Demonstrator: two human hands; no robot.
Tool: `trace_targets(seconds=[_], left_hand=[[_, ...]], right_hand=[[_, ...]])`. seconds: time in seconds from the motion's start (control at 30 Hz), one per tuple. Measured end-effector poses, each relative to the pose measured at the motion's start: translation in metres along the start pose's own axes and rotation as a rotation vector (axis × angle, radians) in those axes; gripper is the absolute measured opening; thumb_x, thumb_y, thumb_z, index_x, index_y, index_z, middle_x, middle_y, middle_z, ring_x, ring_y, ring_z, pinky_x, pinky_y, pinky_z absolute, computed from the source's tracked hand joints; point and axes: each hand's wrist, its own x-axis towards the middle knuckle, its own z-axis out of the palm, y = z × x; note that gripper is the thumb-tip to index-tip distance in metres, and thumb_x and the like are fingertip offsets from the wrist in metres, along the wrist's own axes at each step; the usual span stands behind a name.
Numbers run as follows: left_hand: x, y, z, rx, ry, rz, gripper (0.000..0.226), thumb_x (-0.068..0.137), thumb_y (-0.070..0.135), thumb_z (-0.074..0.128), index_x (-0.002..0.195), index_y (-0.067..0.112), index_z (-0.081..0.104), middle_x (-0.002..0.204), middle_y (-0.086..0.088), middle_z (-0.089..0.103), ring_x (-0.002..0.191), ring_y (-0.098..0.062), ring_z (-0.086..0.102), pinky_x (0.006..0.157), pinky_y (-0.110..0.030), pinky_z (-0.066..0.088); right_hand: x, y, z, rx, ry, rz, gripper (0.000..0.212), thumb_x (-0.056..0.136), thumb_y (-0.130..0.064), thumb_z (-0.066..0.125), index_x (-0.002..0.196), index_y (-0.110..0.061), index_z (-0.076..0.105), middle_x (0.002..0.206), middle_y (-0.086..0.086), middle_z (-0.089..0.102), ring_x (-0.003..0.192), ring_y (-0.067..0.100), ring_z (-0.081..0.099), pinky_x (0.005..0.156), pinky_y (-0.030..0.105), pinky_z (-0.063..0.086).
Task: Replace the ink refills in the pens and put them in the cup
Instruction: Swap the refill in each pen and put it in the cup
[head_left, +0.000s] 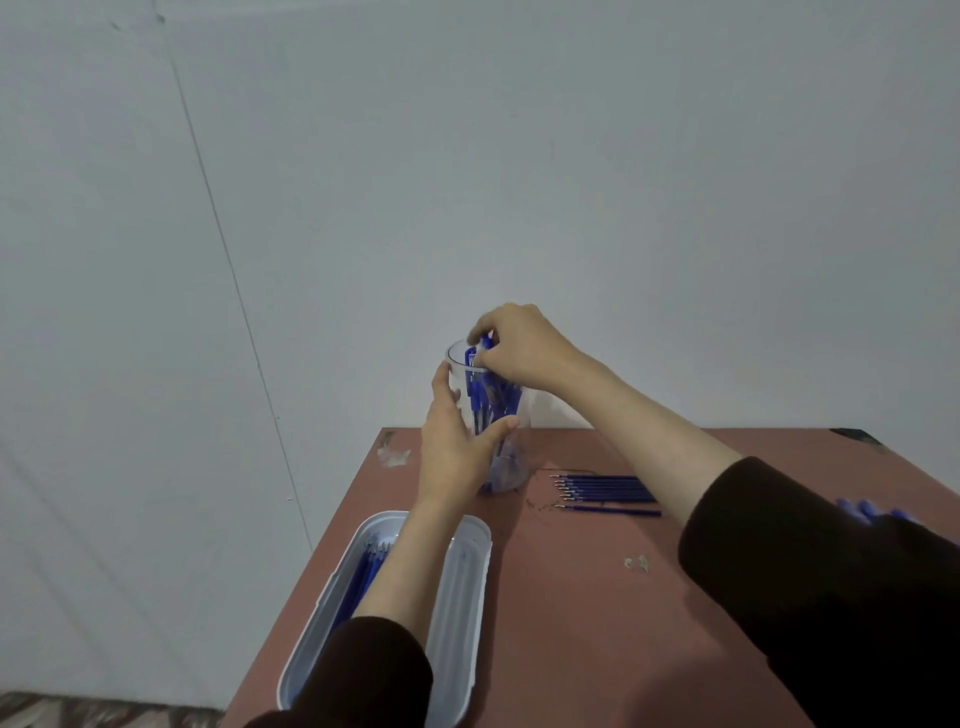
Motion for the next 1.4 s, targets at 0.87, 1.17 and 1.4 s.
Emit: trace_targets(seconds=[0.87,1.17,1.4], left_hand=[[-0.117,0.031,0.071,0.118,-0.118,0.178,0.029,0.083,0.006,0.063,0.107,0.021,0.061,0.101,0.006,0.051,0.085,-0.009,0.055,0.085,-0.028,0.045],[-0.124,0.036,0.083,0.139,-0.230,0.172,0.029,0.087,0.010,0.060,0.110,0.027,0.062,0.109,0.008,0.052,0.087,-0.002,0.055,0.075,-0.013,0.039],[-0.113,0.029,0.060,0.022,-0.159,0.105,0.028,0.086,0.004,0.060,0.108,0.021,0.064,0.103,0.004,0.064,0.077,0.006,0.058,0.067,-0.005,0.043]], right_hand=[[-0.170,0.097,-0.079,-0.430,-0.415,0.244,0.013,0.083,-0.031,0.068,0.087,-0.018,0.065,0.086,-0.001,0.063,0.082,0.019,0.061,0.064,0.029,0.043],[-0.205,0.109,-0.077,-0.763,-0.489,0.387,0.033,0.085,-0.031,0.062,0.067,-0.014,0.040,0.074,0.000,0.045,0.073,0.023,0.048,0.070,0.031,0.035],[-0.205,0.095,-0.060,-0.221,-0.329,0.258,0.018,0.083,-0.028,0.061,0.072,-0.019,0.052,0.070,-0.002,0.063,0.070,0.019,0.057,0.056,0.028,0.039]])
